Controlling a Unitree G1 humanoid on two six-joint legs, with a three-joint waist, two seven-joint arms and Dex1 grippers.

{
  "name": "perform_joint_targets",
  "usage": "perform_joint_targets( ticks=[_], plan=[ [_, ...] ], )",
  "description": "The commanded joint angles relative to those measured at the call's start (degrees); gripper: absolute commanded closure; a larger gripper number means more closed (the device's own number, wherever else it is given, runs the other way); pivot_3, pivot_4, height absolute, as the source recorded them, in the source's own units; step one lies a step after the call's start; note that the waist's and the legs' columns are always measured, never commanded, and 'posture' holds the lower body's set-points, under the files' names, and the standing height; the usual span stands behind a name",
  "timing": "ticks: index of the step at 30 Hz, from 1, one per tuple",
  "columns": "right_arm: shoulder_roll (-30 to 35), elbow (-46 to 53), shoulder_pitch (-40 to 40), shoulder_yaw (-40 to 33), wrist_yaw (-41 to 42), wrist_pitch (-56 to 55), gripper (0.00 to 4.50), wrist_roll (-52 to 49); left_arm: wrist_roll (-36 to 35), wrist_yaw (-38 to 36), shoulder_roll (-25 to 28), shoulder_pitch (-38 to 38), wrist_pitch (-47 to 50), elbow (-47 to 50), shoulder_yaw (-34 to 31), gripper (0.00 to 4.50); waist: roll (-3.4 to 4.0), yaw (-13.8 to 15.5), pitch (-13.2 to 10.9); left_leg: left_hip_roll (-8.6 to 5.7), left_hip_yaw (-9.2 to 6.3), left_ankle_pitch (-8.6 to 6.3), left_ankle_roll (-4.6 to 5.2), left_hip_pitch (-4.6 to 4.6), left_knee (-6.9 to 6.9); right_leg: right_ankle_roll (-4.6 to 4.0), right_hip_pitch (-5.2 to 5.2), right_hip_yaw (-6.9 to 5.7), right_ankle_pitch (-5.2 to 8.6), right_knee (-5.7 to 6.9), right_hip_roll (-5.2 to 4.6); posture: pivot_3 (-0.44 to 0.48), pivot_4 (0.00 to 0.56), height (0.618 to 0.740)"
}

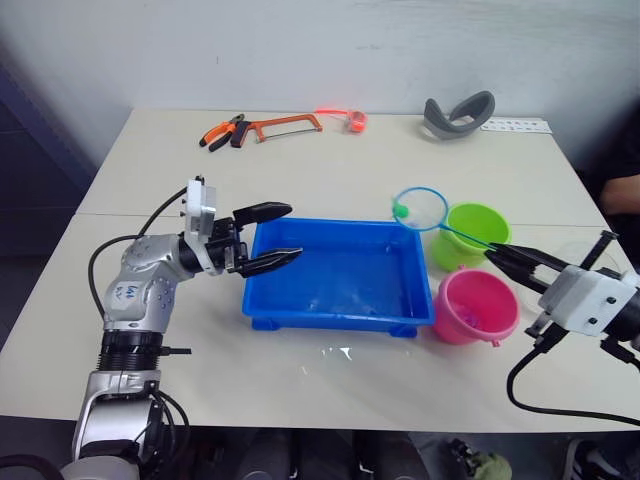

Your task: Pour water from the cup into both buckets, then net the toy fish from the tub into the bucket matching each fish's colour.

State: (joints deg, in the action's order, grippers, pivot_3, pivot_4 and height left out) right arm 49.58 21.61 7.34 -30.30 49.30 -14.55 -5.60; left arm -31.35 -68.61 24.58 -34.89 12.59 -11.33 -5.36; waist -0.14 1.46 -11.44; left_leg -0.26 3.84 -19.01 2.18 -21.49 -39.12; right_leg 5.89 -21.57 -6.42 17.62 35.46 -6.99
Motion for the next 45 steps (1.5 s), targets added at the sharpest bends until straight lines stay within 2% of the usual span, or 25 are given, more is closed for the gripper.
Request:
perform_joint_targets(
  ticks=[1, 5, 12, 16, 22, 27, 34, 36, 40, 45],
  plan=[
    [2.3, -6.9, 0.0, -4.6, -2.1, -6.9, 4.5, 4.3, 0.1, 1.6, -1.7, -3.3, -1.2, -0.1, 0.2, 0.05, -0.01, 0.0, 0.0, 0.0, 0.0, 0.01, 0.02, 0.0, -0.01, 0.02, 0.01, 0.0, -0.01, 0.0, 0.01, 0.0, 0.15, 0.74],
    [4.6, -15.8, -0.1, -5.1, -5.2, -13.5, 4.5, 9.1, 0.0, 2.2, -3.4, -3.8, 0.7, 1.5, 2.2, 0.05, 0.0, -0.1, 0.0, 0.01, 0.02, 0.02, 0.01, 0.05, 0.01, 0.03, 0.02, 0.07, -0.02, -0.01, 0.03, 0.0, 0.15, 0.74],
    [7.9, -24.8, -0.8, -4.2, -12.9, -21.7, 4.5, 17.8, -0.5, 2.7, -4.5, -3.7, 2.7, 3.5, 4.0, 0.05, 0.0, -0.2, 0.0, 0.05, 0.05, 0.05, -0.04, 0.08, 0.02, 0.03, 0.02, 0.17, -0.02, 0.0, 0.12, 0.0, 0.15, 0.74],
    [8.9, -26.3, -0.7, -3.7, -16.9, -24.9, 4.5, 21.2, -0.4, 2.6, -4.8, -3.4, 3.0, 3.7, 4.5, 0.05, 0.0, -0.2, 0.0, 0.06, 0.05, 0.05, -0.05, 0.1, 0.02, 0.03, 0.02, 0.22, -0.02, -0.02, 0.15, 0.0, 0.15, 0.74],
    [11.5, -29.2, -1.9, -1.6, -25.8, -26.6, 4.5, 32.5, 0.0, 2.8, -5.6, -3.4, 3.0, 3.1, 5.1, 0.05, 0.0, -0.2, 0.0, 0.06, 0.06, 0.06, -0.06, 0.1, 0.02, 0.03, 0.03, 0.26, -0.02, -0.04, 0.15, 0.0, 0.15, 0.74],
    [16.1, -29.9, -1.9, 1.4, -36.5, -30.4, 4.5, 46.5, 0.2, 2.4, -6.4, -3.6, 2.7, 2.3, 5.7, 0.05, 0.02, -0.1, 0.0, 0.06, 0.06, 0.06, -0.07, 0.09, 0.03, 0.03, 0.02, 0.28, -0.01, -0.04, 0.17, 0.0, 0.15, 0.74],
    [22.4, -29.1, -0.4, 3.5, -52.4, -30.2, 4.5, 62.2, -0.6, 2.0, -7.9, -4.5, 1.7, 0.9, 5.2, 0.05, 0.02, -0.2, 0.0, 0.1, 0.06, 0.08, -0.12, 0.08, 0.04, 0.02, 0.02, 0.32, -0.01, -0.09, 0.24, 0.0, 0.15, 0.74],
    [24.0, -29.9, -0.4, 4.8, -54.4, -30.5, 4.5, 63.2, -0.6, 1.8, -8.4, -4.7, 1.5, 0.6, 5.2, 0.05, 0.02, -0.2, 0.0, 0.1, 0.06, 0.08, -0.14, 0.08, 0.05, 0.02, 0.02, 0.33, -0.01, -0.12, 0.26, 0.0, 0.15, 0.74],
    [31.5, -32.8, -1.7, 9.7, -62.2, -33.2, 4.5, 68.8, -1.0, 1.8, -10.1, -5.6, 1.7, -0.4, 5.4, 0.05, 0.1, -0.2, 0.0, 0.13, 0.07, 0.09, -0.17, 0.07, 0.06, 0.02, 0.01, 0.36, -0.01, -0.18, 0.31, 0.0, 0.15, 0.74],
    [33.9, -31.4, -5.2, 14.3, -64.6, -32.5, 4.5, 70.4, 0.1, 0.5, -10.4, -7.1, -0.2, -3.7, 5.2, 0.05, 0.13, -0.2, 0.0, 0.15, 0.07, 0.11, -0.2, 0.06, 0.09, 0.01, 0.0, 0.36, 0.0, -0.29, 0.33, 0.0, 0.15, 0.74]
  ],
)
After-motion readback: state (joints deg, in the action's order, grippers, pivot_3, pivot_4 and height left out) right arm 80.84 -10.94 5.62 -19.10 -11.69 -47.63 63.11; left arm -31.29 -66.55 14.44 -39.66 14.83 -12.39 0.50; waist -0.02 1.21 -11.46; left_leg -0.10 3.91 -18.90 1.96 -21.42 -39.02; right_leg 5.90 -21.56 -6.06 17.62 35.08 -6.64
